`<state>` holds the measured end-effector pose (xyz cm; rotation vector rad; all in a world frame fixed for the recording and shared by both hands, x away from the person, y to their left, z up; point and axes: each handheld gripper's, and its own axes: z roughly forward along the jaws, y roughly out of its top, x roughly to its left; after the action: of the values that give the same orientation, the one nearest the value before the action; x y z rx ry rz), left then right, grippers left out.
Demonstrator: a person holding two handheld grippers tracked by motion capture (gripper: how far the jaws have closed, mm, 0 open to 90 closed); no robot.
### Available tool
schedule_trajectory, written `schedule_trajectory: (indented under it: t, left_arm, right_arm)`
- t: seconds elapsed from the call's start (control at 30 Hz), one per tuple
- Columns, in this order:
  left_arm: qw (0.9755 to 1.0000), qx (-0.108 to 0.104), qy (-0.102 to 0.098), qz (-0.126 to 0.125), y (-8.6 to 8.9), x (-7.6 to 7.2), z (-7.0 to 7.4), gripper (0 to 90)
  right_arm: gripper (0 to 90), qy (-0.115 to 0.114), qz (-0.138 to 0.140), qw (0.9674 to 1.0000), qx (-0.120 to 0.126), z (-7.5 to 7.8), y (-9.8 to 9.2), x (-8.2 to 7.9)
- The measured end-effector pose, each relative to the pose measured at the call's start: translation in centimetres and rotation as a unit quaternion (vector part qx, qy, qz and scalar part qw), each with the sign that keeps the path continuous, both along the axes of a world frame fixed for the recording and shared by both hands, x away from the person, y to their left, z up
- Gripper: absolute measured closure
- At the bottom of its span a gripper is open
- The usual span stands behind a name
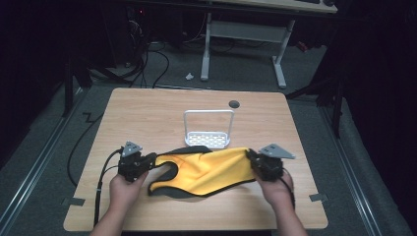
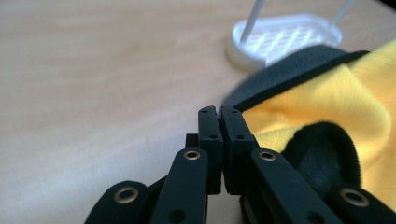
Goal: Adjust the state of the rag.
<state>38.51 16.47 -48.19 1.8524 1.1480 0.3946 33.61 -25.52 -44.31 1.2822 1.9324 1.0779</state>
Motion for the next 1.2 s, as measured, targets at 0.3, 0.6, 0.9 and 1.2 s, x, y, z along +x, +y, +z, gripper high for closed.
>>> schedule_trajectory:
  t: [0.3,0.6,0.9,1.2]
  left_arm:
    - [0.9990,0.019,0.039,0.009,-0.6,2.5,-0.5,85.3]
    - [0.9998,0.015,0.012,0.011,-0.6,0.8,-0.1,68.5]
    - [0.9992,0.001,0.013,-0.039,-3.4,-2.7,-0.9,64.7]
    - [0.9923,0.019,0.040,-0.116,-9.1,-7.2,-3.1,61.9]
  right_arm:
    - [81.4,-0.013,-0.042,0.9990,-0.008,1.0,-4.8,-4.0]
    - [68.4,0.034,-0.054,0.9979,-0.008,-3.5,-5.1,-4.1]
    - [61.3,0.024,-0.044,0.9986,-0.018,-3.0,-4.1,-4.1]
    - [61.0,0.024,-0.042,0.9986,-0.022,-3.0,-4.2,-4.3]
